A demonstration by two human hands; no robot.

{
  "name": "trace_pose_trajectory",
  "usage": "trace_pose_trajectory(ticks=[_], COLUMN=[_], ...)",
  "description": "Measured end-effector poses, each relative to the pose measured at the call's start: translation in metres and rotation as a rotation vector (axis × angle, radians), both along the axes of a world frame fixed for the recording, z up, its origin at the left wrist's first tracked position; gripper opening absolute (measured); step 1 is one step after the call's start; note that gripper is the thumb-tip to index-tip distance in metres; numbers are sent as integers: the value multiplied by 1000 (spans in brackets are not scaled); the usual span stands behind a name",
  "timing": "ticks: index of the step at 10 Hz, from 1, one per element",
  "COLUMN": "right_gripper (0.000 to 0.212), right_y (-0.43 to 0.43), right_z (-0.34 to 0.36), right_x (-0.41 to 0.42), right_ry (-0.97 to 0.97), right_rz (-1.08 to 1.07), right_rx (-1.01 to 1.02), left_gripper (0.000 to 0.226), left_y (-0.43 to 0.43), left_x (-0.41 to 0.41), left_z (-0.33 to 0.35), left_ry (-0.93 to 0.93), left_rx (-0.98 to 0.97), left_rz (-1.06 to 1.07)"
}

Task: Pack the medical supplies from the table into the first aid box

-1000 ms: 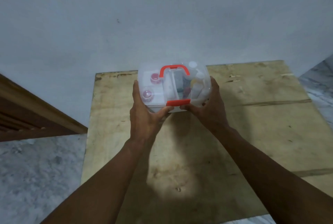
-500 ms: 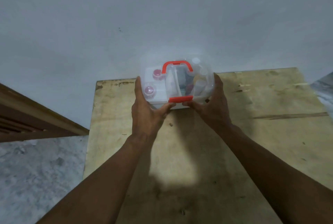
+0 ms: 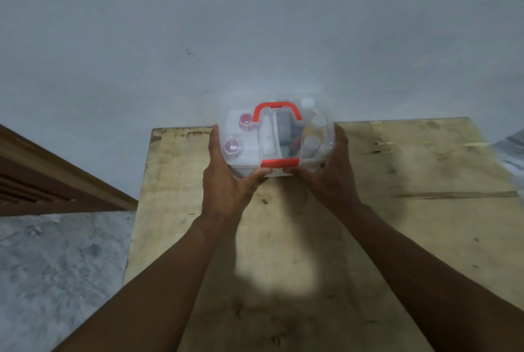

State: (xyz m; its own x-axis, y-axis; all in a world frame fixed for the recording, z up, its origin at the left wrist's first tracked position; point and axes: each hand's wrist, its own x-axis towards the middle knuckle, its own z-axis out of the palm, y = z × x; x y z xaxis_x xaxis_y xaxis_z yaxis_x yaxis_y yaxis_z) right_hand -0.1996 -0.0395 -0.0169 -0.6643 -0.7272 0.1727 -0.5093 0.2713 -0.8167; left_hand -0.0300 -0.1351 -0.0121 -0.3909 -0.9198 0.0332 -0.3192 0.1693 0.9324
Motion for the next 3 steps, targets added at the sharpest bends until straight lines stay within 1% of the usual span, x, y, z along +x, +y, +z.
trace_pose_trajectory(ticks=[1,2,3], right_gripper=[109,113,124], right_y=[1,1,7], right_z=[8,5,9], right_x=[0,1,5], right_ry=[52,75,61], right_rz=[7,-3,-40], right_rx=[41,129,238], left_gripper=[118,125,131], left_y=[1,2,2], left_x=[3,5,10], left_z=[1,4,6], left_ry=[-32,-96,-146], left_rx=[-8,30,52], left_rz=[-23,-49,-71])
